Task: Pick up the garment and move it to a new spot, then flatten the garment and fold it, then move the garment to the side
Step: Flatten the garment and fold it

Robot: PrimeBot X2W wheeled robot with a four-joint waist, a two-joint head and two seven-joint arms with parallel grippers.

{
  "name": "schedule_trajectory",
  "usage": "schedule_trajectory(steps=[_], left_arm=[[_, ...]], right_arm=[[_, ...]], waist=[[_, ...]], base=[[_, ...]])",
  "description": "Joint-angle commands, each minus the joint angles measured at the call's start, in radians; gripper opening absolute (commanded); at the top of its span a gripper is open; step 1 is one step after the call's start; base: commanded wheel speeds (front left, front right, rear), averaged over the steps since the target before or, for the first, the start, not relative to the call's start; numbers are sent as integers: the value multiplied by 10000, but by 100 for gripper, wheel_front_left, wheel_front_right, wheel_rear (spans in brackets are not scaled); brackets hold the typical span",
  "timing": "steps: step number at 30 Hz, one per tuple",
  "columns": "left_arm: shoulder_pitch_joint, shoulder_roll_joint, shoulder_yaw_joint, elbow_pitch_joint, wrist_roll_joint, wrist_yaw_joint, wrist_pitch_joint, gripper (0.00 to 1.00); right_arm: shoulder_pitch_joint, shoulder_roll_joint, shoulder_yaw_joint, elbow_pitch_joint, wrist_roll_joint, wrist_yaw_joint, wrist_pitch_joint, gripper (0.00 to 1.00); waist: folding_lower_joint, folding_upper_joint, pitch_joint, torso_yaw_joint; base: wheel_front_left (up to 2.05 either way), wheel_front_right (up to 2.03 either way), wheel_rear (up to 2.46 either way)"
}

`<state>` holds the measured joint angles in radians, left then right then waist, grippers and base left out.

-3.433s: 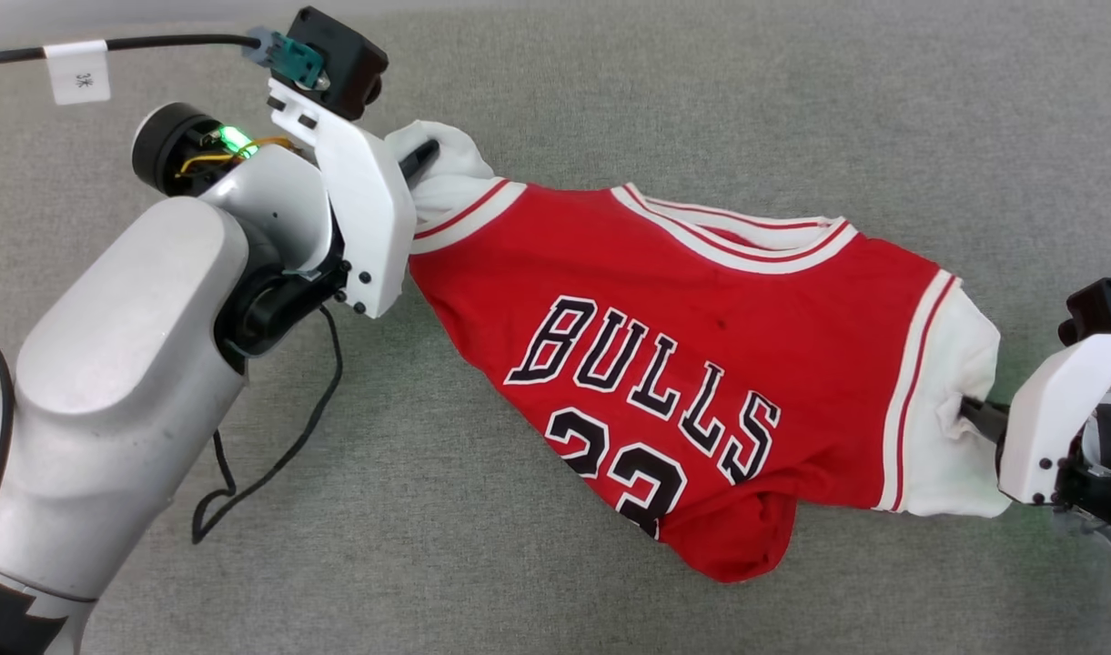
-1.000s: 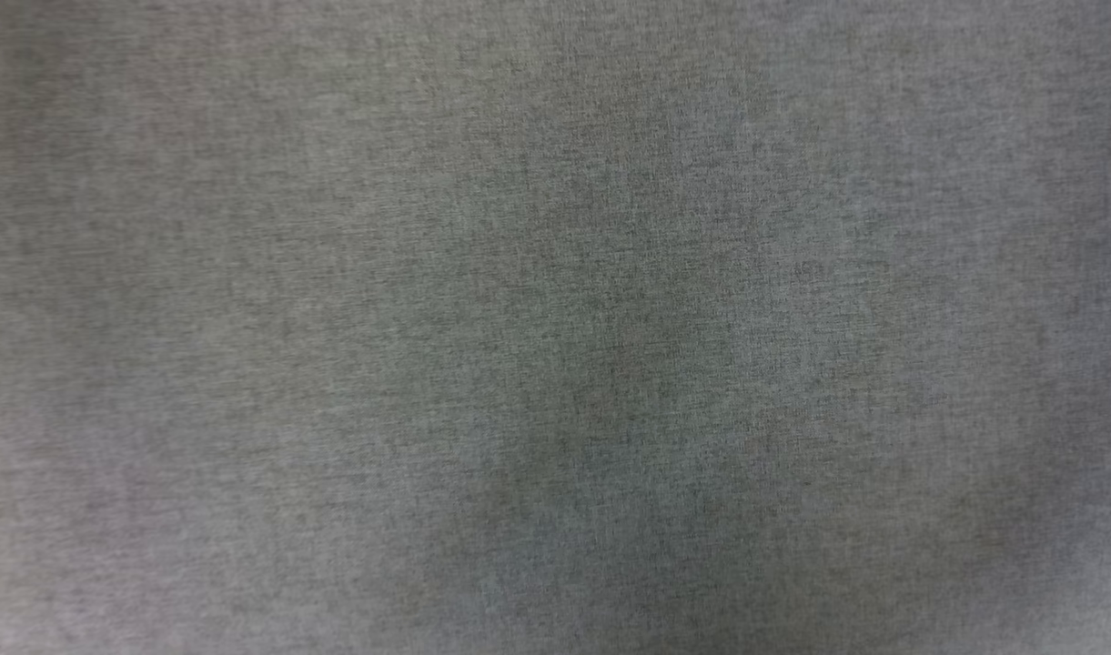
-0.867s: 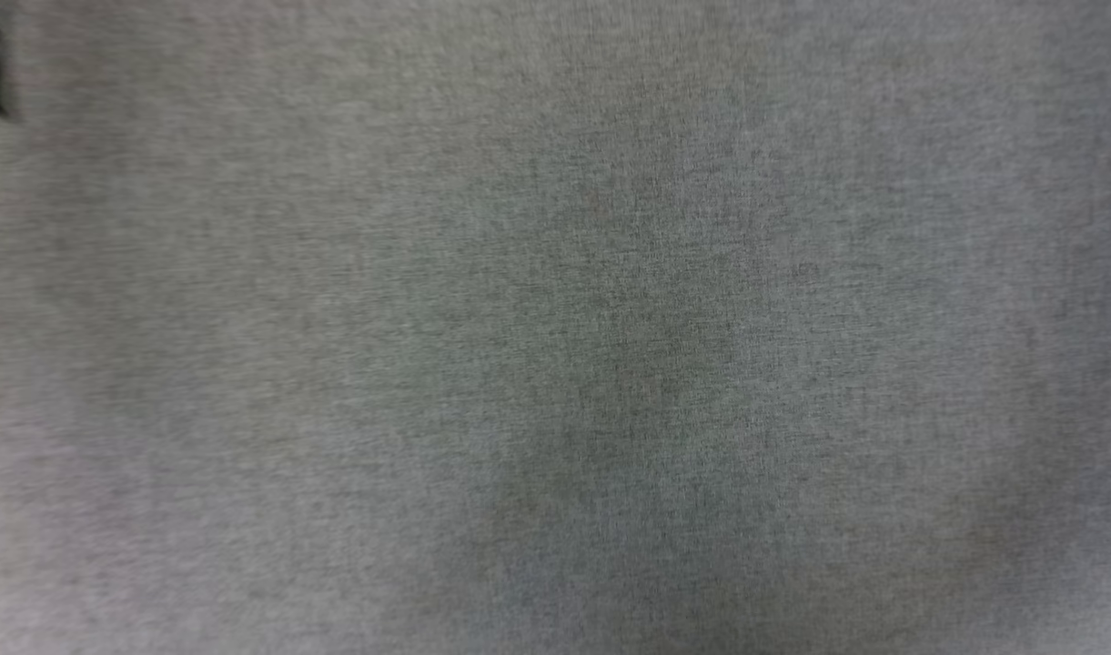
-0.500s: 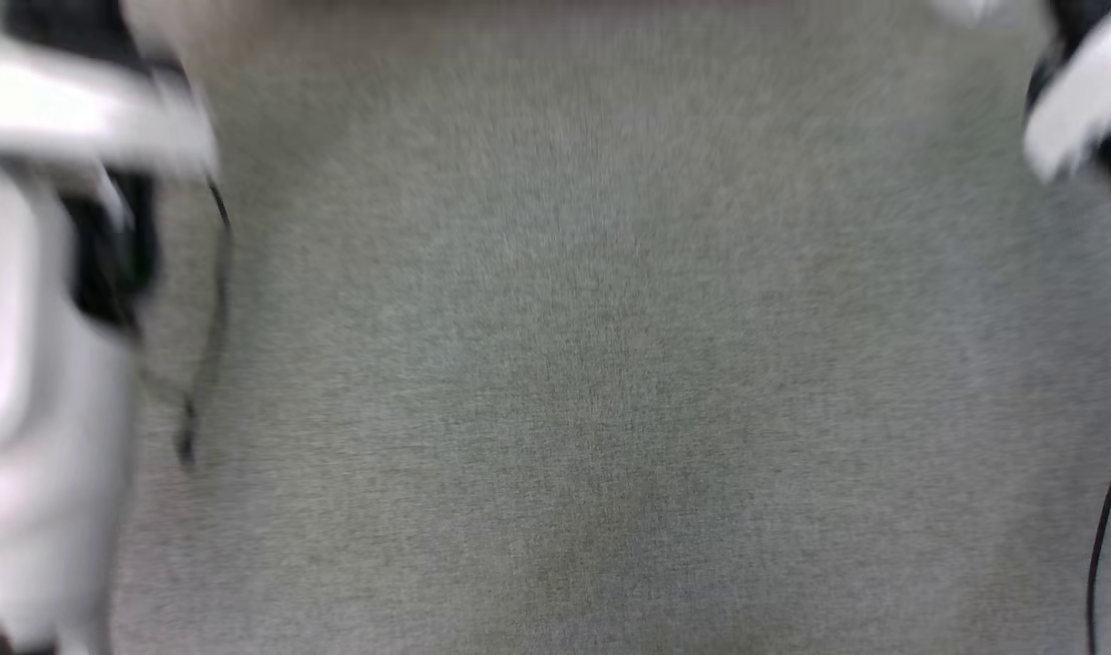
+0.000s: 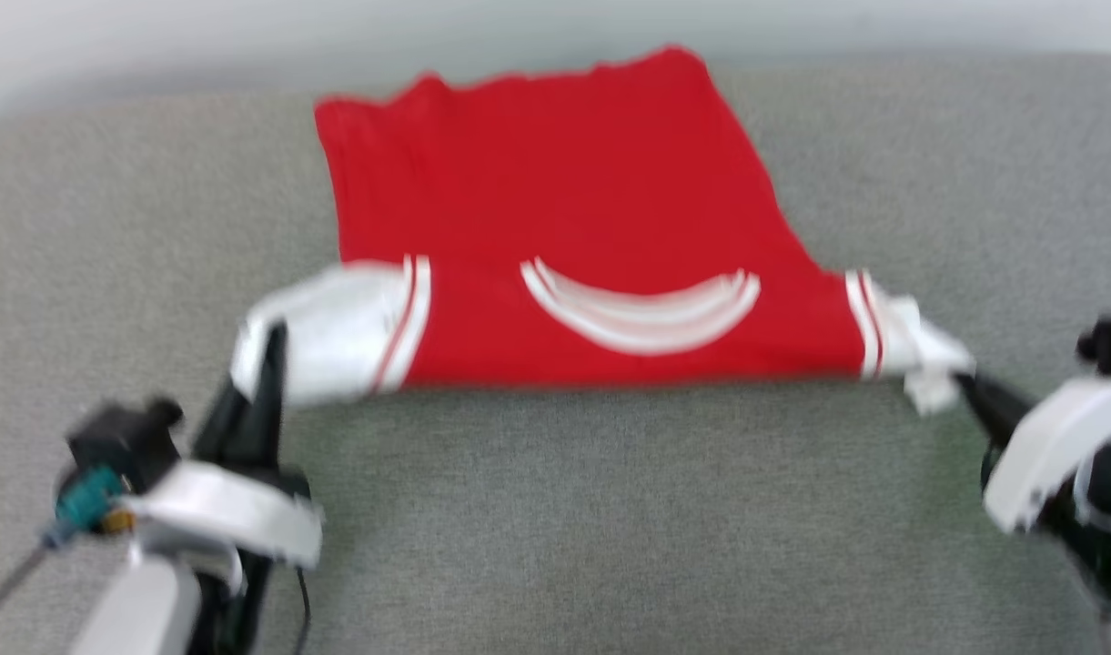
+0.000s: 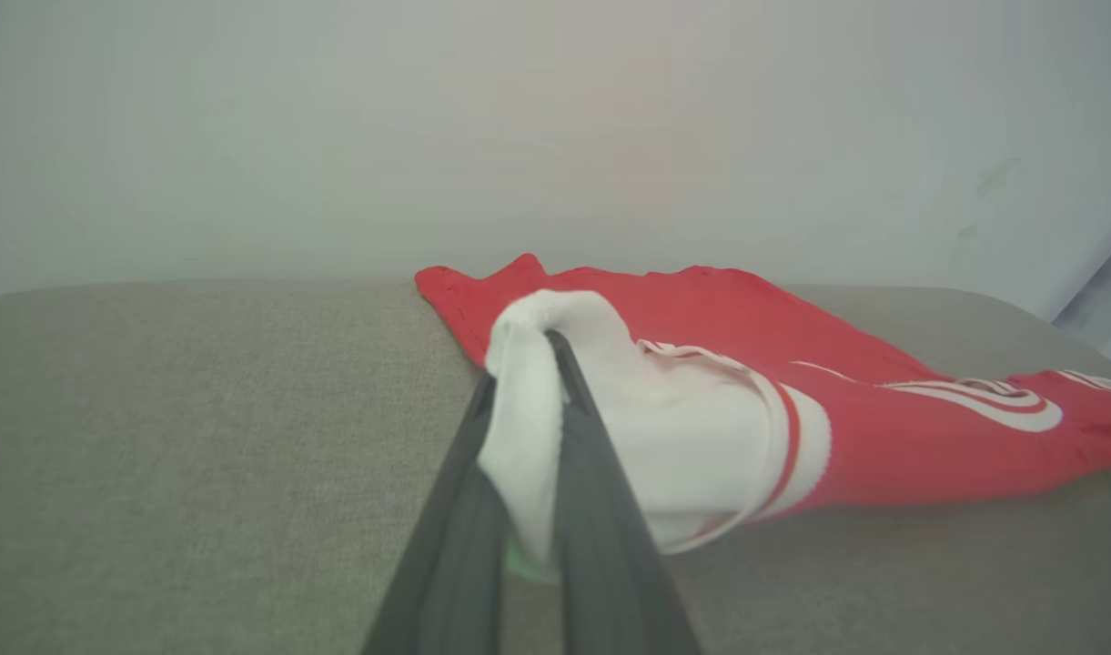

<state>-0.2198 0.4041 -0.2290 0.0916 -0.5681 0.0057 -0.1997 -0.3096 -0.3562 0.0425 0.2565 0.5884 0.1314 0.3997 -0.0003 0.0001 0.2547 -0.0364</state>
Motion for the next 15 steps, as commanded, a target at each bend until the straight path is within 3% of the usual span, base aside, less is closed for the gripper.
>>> schedule_trajectory(steps=[1,8,15], left_arm=[[477,-4,-58,-105,-65,119,60,0],[2136,-21,-265,12,-264,338,340,0],[3488,-229,-204,88,-400,965,291,0]], right_arm=[[604,73,-191,-198,-145,-14,170,0],[2791,837,-850,-1253,-716,-13,1335,0],[5019,1980,-1350,-2188,-1383,-13,2459,0]], waist=[[3,-1,-609,15],[3,-1,-1260,55],[3,-1,-1686,56]], base=[[0,0,0],[0,0,0],[0,0,0]])
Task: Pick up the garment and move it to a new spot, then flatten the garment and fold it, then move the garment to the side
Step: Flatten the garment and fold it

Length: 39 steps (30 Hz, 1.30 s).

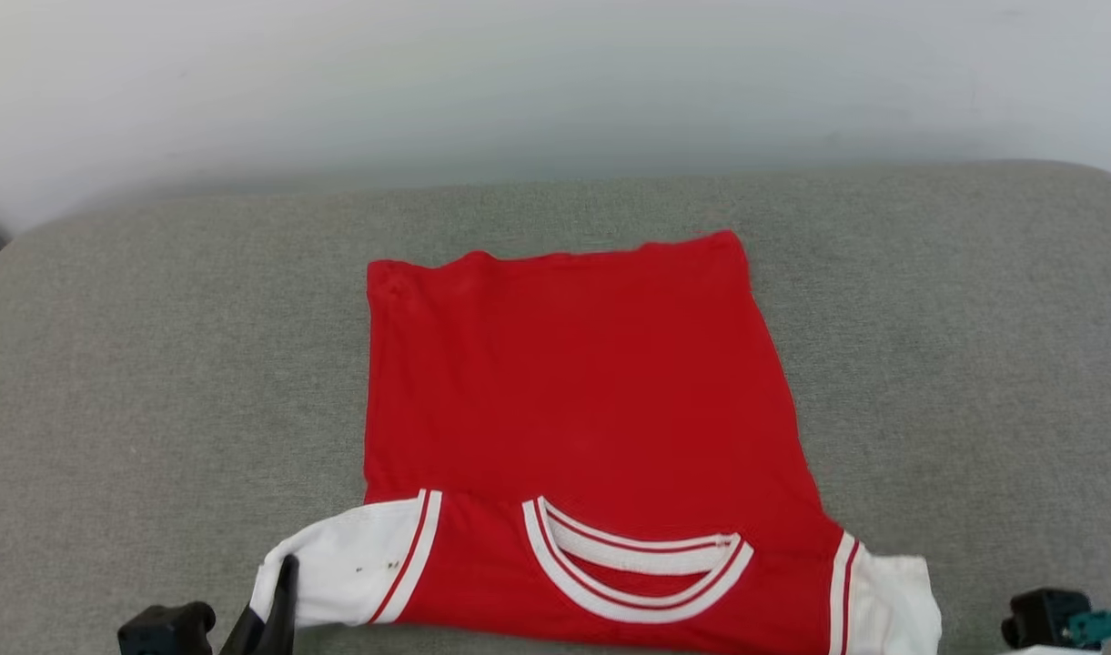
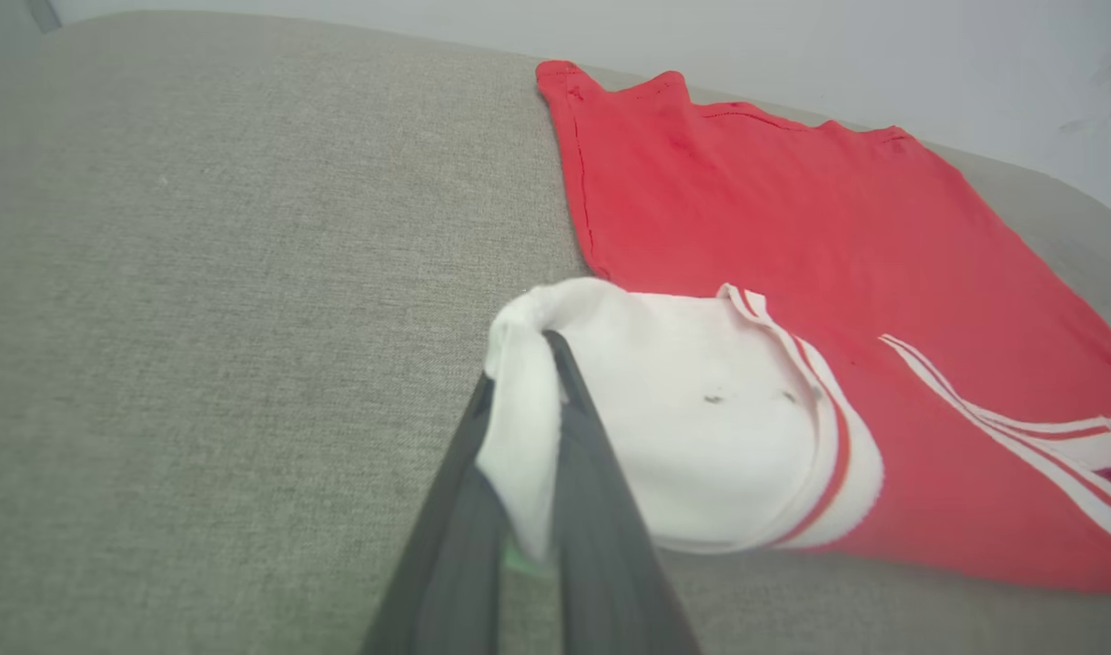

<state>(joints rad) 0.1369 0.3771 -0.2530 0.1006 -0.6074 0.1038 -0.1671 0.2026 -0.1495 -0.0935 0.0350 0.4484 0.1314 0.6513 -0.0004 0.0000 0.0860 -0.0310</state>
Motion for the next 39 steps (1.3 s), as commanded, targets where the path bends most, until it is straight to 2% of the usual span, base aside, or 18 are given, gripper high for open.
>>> schedule_trajectory(steps=[1,3,4,5,6,13,17,21,26,30,33,39], left_arm=[[47,16,62,-32,-28,75,-57,0],[248,-45,54,-73,-7,201,-79,0],[287,-71,39,-97,12,251,-86,0],[320,-98,12,-125,22,291,-74,0],[343,-126,-22,-152,51,341,-50,0],[223,-221,-214,-423,239,564,33,0],[-2,-278,-337,-690,322,569,17,0],[-284,-391,-511,-1071,467,637,33,0],[-886,-668,-776,-1301,619,518,-155,0],[-1522,-1003,-1023,-1343,702,323,-361,0],[-1880,-1233,-1174,-1295,811,186,-533,0],[-2552,-1548,-1381,-1266,1040,-142,-788,0]], right_arm=[[92,22,-58,-73,-90,-13,36,0],[485,169,-82,-158,-281,-14,276,0],[588,250,-62,-206,-316,-13,357,5],[627,273,-47,-287,-363,-14,392,38],[608,299,-15,-357,-347,-13,419,100],[-310,93,-55,-890,-225,-11,-227,100],[-1484,-155,-362,-772,-147,-11,-776,100],[-3245,-379,-764,-28,-105,-11,-1219,100],[-5669,-759,-986,1654,-349,-11,-1193,100],[-7372,-1231,-1037,2925,-580,-11,-330,100],[-8515,-1552,-928,3691,-898,-11,753,100],[-10322,-1685,-848,4667,-1463,-11,2715,100]], waist=[[4,0,-34,-5],[4,0,-99,-7],[4,0,-116,-5],[4,0,-131,3],[4,0,-142,10],[4,0,-124,226],[4,0,62,499],[4,0,497,879],[4,0,1326,1600],[4,0,2086,2273],[4,0,2607,2664],[4,0,3493,3124]], base=[[0,0,0],[0,0,0],[0,0,0],[0,0,0],[0,0,0],[0,0,0],[0,0,0],[0,0,0],[0,0,0],[0,0,0],[0,0,0],[0,0,0]])
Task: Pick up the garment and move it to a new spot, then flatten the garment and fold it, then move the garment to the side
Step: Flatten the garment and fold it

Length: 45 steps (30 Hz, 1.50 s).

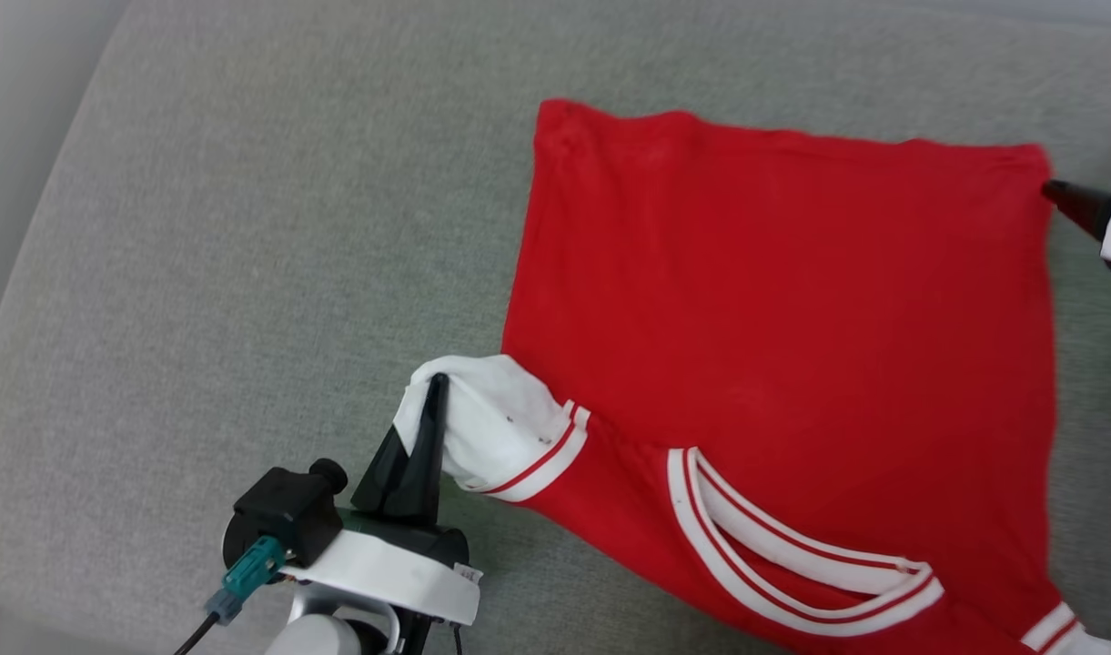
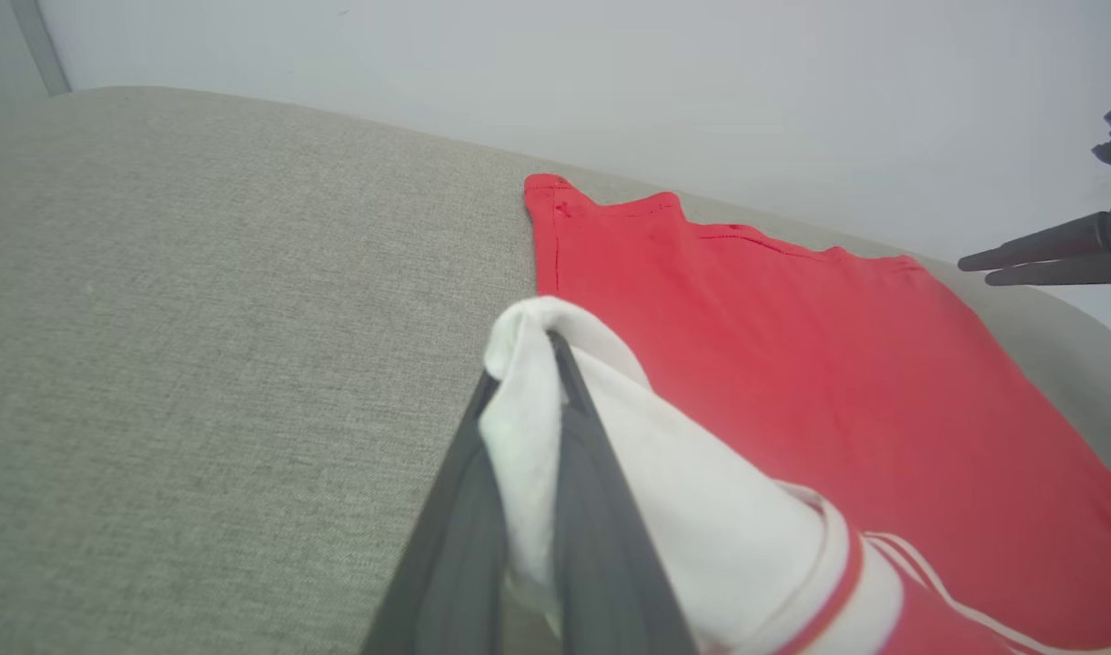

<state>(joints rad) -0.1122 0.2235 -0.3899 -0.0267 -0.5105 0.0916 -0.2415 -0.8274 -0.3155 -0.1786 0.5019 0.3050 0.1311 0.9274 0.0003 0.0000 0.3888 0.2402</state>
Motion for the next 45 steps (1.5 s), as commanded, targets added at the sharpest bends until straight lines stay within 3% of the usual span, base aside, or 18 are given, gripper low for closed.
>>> schedule_trajectory(steps=[1,6,12,13,14,15,26,32,38,45], left_arm=[[-146,-30,-24,21,93,-47,-77,0],[-482,-222,-60,132,177,-279,-175,0],[-596,-379,24,382,254,-446,-218,0],[-598,-408,48,416,276,-455,-227,0],[-609,-439,65,446,292,-476,-232,0],[-620,-463,90,475,317,-494,-234,0],[-333,-414,403,691,497,-661,-255,0],[30,-183,664,652,475,-592,-255,0],[662,153,876,419,481,-315,-108,0],[1312,539,1120,-24,441,77,344,0]], right_arm=[[-247,3,-13,115,-130,-7,167,100],[-864,136,-129,684,-648,-7,992,100],[-514,574,-346,1454,-884,-7,2053,100],[-459,626,-367,1490,-902,-7,2192,44],[-432,649,-337,1458,-930,-7,2287,7],[-433,662,-329,1414,-918,-7,2377,0],[-897,-79,51,328,-615,-7,1931,0],[-298,-501,567,-396,-174,-7,1950,0],[1425,-1044,917,-1822,500,-7,2163,0],[4868,-1250,511,-3529,1133,-7,2408,0]], waist=[[-3,0,583,458],[-3,0,1045,648],[-3,0,1219,660],[-3,0,1216,652],[-3,0,1212,643],[-3,0,1199,629],[-3,0,232,241],[-3,0,-638,-312],[-3,0,-1708,-1283],[-3,0,-2760,-2461]], base=[[0,0,0],[0,0,0],[0,0,0],[0,0,0],[0,0,0],[0,0,0],[0,0,0],[0,0,0],[0,0,0],[0,0,0]])
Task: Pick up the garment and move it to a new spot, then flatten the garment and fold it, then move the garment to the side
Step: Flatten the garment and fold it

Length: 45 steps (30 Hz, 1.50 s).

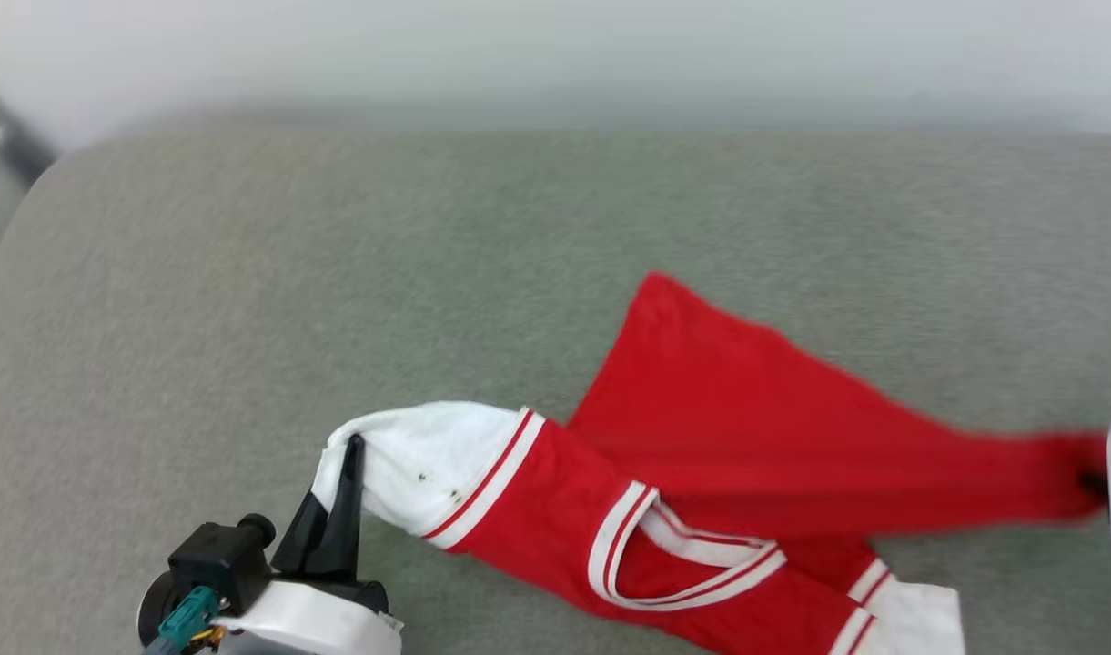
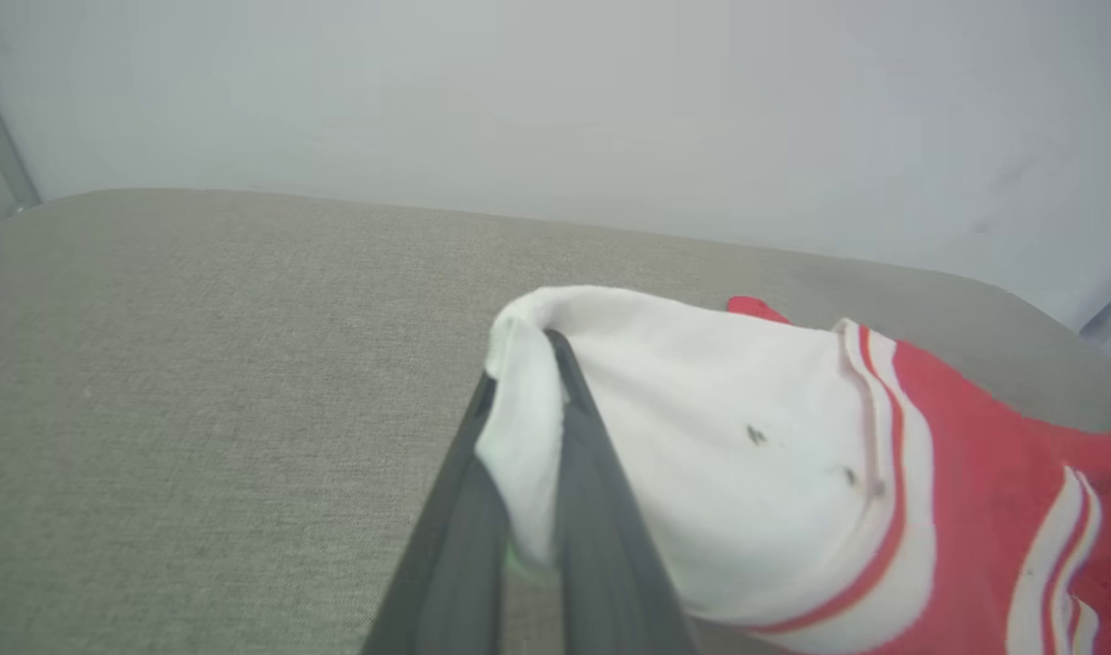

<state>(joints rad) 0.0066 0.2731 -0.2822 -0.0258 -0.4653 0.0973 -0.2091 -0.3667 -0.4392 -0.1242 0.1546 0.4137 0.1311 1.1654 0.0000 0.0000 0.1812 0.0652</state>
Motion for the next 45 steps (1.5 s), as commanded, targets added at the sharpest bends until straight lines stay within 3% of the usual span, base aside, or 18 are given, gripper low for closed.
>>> schedule_trajectory(steps=[1,6,12,13,14,15,20,25,27,36,45], left_arm=[[198,113,76,-90,-21,77,83,0],[573,407,298,-313,-136,248,385,0],[862,668,413,-599,-198,381,728,0],[869,705,409,-632,-204,393,797,0],[870,745,409,-659,-213,403,851,0],[863,821,393,-768,-220,420,1019,0],[697,874,339,-910,-194,444,1141,0],[379,852,199,-981,-137,355,1193,0],[-18,789,7,-937,-60,202,1196,0],[-1225,413,-600,-478,111,-274,966,0],[-2074,-86,-1067,377,125,-694,475,0]], right_arm=[[824,65,-170,-243,124,-7,34,0],[3427,571,-476,-996,344,-7,-62,0],[5336,1613,-423,-1130,462,-7,-457,0],[5445,1799,-398,-1111,555,-7,-600,13],[5442,1921,-392,-1171,595,-7,-894,100],[5138,2060,-315,-1367,619,-7,-2005,100],[4160,1789,-62,-1597,526,-7,-4276,100],[2602,1736,391,-1177,698,-7,-5536,100],[1327,1675,1123,-671,887,-7,-4767,100],[-1036,1840,2493,181,582,-7,-1425,100],[-2271,2005,3881,1943,779,-6,-219,100]], waist=[[0,0,-796,-846],[0,0,-1184,-1452],[0,0,-1204,-1832],[0,0,-1172,-1850],[0,0,-1137,-1877],[0,0,-994,-1929],[0,0,-673,-1856],[0,0,-190,-1647],[0,0,259,-1310],[0,0,1282,-291],[0,0,1918,413]], base=[[0,0,0],[0,0,0],[0,0,0],[0,0,0],[0,0,0],[0,0,0],[0,0,0],[0,0,0],[0,0,0],[0,0,0],[0,0,0]])
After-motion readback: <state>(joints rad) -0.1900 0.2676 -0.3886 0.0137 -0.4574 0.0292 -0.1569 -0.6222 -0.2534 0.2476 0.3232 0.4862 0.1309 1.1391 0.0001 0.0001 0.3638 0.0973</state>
